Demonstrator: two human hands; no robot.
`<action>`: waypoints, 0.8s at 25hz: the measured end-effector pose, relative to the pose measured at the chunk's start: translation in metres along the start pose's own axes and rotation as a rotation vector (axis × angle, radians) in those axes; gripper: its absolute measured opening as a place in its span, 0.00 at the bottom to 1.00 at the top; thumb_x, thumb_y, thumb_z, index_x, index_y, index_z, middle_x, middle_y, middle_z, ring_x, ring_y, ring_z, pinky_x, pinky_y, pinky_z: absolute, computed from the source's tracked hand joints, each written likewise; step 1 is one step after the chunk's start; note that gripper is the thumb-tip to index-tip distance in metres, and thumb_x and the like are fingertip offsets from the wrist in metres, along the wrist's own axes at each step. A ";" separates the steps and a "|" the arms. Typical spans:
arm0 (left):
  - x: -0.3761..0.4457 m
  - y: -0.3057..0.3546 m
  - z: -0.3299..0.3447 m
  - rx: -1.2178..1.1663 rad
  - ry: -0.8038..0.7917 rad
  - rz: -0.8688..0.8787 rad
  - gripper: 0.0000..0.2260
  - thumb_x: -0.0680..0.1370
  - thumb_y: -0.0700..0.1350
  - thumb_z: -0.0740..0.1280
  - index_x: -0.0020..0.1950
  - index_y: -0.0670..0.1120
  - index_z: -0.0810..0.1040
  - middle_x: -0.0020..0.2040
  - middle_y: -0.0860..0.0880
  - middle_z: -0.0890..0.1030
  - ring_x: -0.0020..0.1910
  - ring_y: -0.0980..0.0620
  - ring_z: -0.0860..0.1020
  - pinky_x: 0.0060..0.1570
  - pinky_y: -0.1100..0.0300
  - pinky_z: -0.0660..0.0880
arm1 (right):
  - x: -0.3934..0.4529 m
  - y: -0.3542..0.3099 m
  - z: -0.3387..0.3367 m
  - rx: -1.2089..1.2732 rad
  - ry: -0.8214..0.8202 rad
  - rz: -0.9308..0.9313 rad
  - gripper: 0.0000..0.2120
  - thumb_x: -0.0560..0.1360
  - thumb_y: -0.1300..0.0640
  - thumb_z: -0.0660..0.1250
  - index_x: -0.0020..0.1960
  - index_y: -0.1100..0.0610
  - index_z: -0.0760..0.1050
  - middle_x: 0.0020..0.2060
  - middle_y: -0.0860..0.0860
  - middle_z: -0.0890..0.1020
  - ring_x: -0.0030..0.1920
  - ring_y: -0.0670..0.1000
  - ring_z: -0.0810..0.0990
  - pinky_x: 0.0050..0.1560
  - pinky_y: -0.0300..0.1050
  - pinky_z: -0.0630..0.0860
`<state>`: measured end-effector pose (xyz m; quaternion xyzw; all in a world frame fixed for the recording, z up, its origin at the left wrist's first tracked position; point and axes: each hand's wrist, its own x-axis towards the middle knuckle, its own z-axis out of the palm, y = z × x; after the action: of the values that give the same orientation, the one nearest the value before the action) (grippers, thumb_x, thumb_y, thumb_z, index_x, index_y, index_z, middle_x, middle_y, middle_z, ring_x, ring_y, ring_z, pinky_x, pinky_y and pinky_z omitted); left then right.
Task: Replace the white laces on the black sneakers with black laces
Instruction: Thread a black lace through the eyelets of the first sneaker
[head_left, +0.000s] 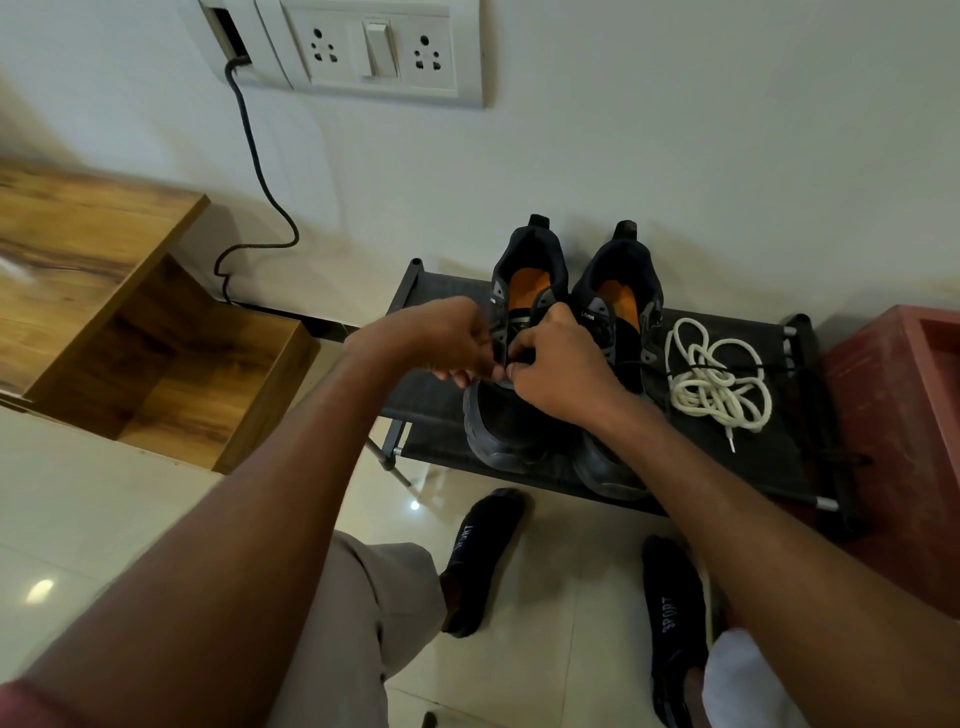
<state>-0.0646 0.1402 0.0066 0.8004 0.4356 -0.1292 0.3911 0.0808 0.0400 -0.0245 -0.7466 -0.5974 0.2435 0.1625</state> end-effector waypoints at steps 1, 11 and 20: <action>0.003 -0.001 0.003 0.024 -0.021 -0.006 0.13 0.76 0.45 0.77 0.55 0.40 0.80 0.42 0.45 0.86 0.44 0.49 0.86 0.46 0.55 0.81 | 0.001 0.002 -0.007 0.001 -0.078 -0.008 0.26 0.76 0.48 0.75 0.71 0.53 0.75 0.66 0.53 0.68 0.66 0.59 0.73 0.64 0.58 0.77; 0.008 -0.008 0.004 -0.073 0.103 0.131 0.09 0.78 0.41 0.74 0.43 0.42 0.76 0.41 0.42 0.86 0.45 0.46 0.86 0.47 0.49 0.84 | -0.011 0.021 -0.017 -0.242 -0.130 -0.143 0.53 0.67 0.38 0.81 0.82 0.48 0.56 0.72 0.50 0.63 0.64 0.61 0.79 0.59 0.59 0.80; -0.013 -0.010 -0.019 -0.578 0.344 0.271 0.07 0.83 0.42 0.69 0.48 0.42 0.73 0.40 0.43 0.81 0.40 0.46 0.83 0.40 0.53 0.80 | -0.014 0.018 -0.015 -0.245 -0.108 -0.113 0.53 0.68 0.39 0.81 0.82 0.47 0.55 0.74 0.50 0.62 0.64 0.62 0.79 0.60 0.61 0.80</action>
<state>-0.0827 0.1502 0.0211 0.7173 0.4034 0.1891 0.5357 0.1013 0.0233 -0.0192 -0.7117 -0.6717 0.1992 0.0512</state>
